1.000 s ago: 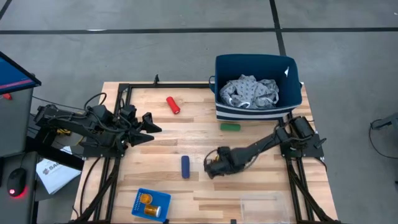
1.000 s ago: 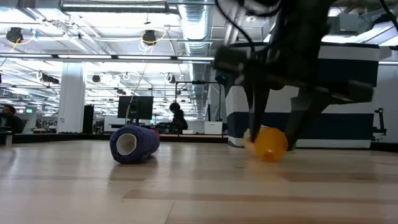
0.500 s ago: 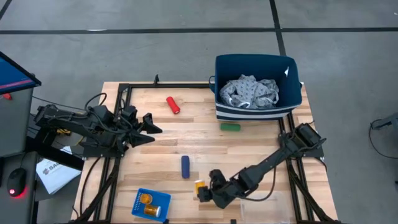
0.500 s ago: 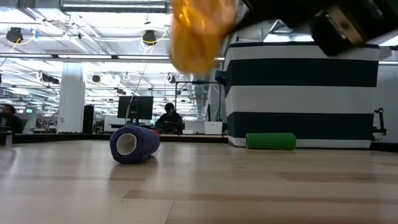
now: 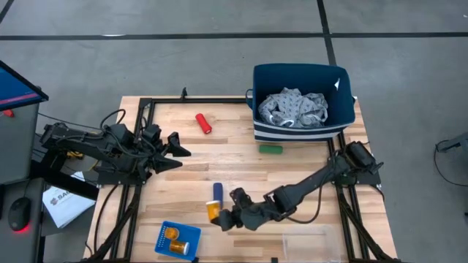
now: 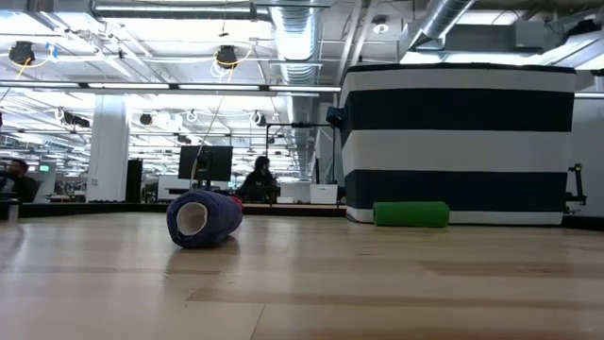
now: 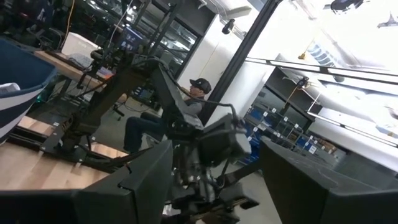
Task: Pick & place medical supplies in basket/bin
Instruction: Put the orange pill bottle into the blue basket
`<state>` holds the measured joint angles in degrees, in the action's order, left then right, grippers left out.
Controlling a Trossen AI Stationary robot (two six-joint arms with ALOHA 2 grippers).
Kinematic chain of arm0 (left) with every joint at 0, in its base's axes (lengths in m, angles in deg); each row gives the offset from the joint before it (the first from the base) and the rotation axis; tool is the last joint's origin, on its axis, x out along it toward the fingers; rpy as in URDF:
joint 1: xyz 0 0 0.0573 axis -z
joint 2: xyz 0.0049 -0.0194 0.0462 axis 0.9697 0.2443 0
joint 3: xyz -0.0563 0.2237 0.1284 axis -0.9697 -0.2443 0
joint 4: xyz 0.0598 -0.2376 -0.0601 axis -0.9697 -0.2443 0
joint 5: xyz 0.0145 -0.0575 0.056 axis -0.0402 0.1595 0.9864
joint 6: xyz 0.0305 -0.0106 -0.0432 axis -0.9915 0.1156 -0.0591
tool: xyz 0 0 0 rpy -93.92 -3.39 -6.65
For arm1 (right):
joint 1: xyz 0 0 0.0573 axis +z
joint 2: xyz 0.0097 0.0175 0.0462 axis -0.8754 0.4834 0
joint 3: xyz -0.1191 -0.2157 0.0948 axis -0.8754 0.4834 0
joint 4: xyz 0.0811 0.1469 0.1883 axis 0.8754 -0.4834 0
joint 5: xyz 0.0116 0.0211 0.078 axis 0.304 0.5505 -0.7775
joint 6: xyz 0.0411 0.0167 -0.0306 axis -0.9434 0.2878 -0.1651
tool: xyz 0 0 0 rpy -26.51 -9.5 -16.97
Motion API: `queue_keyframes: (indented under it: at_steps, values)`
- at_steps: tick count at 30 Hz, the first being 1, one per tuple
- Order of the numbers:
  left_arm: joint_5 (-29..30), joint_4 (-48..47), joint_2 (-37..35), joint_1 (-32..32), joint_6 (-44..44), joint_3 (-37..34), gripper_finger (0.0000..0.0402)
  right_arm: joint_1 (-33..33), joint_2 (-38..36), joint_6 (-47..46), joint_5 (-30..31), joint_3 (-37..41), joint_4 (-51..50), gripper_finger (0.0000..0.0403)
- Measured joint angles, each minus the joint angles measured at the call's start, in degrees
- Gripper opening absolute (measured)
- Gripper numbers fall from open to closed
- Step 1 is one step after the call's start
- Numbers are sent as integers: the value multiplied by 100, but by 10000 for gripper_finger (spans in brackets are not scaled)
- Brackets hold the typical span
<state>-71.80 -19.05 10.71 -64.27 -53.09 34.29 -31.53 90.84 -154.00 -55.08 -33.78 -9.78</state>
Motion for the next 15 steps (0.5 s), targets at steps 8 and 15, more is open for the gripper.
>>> queue_keyframes:
  at_steps: [8,15]
  values:
    - [2,-29,4,-46,-4,0,232,-79,1267,520,-704,-1306,1026,174]
    - [2,-39,4,-46,3,0,232,-236,2676,878,-1406,-3523,-340,174]
